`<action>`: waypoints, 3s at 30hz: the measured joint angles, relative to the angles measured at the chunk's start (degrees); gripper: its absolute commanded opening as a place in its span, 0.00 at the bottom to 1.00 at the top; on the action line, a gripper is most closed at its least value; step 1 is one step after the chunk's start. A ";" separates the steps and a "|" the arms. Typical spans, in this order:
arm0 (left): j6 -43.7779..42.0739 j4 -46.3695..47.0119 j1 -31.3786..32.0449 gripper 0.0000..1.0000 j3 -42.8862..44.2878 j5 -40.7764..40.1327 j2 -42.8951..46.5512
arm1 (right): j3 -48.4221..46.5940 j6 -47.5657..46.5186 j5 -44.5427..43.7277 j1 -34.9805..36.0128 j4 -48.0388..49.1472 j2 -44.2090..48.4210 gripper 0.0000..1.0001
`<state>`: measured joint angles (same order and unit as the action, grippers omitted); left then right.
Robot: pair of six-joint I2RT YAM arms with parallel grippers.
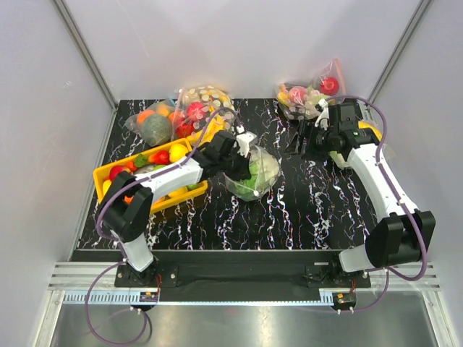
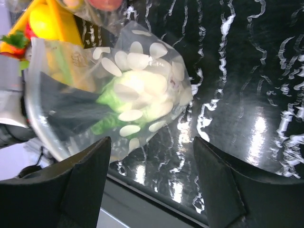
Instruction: Open the zip-top bag and remove the fake food
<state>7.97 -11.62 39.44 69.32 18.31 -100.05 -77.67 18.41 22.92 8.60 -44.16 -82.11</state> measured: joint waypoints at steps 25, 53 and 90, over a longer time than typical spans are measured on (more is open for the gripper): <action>28.72 17.38 -6.01 0.00 -4.50 19.32 7.65 | 22.84 9.11 28.92 -7.80 29.64 3.98 0.75; 29.97 16.48 -10.10 0.00 -8.35 20.61 15.13 | 22.16 8.24 26.97 -7.85 30.73 2.56 0.00; 13.27 -9.27 -11.52 0.00 -11.17 21.73 27.12 | 12.31 4.98 18.84 -11.78 23.28 -10.54 0.00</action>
<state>21.23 -20.88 27.92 58.15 40.03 -72.93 -65.36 23.40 41.76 -3.18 -20.88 -92.64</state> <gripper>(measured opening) 0.098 0.010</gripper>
